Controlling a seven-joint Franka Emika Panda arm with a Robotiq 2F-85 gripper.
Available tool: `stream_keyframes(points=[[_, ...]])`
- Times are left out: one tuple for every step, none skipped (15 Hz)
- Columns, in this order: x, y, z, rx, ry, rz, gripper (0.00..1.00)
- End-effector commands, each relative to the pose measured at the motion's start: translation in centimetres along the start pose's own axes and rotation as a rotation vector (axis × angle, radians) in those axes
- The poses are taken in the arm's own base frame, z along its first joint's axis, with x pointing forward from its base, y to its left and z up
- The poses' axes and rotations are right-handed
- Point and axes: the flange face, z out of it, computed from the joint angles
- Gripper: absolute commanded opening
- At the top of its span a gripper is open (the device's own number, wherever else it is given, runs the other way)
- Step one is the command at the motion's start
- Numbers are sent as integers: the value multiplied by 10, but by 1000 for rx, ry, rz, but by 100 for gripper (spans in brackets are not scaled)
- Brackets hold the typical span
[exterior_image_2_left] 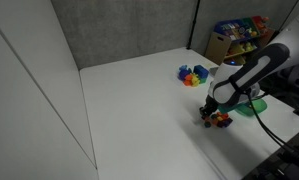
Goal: Put a small orange block in the bowl
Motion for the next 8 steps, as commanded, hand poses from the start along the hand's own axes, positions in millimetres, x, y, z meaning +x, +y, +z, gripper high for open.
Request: stream_keyframes(points=[[-4,13,-47,-16,18,22,10],[-3,21,-58,-21,26,31,10],[-2,31,-69,-27,36,44,10],[0,42,-78,-34,46,60,10],[1,57,-87,-42,53,83,10],[2,71,-93,-47,58,104,10],[2,89,-101,-54,61,131,10],[0,109,-107,-59,63,161,10]])
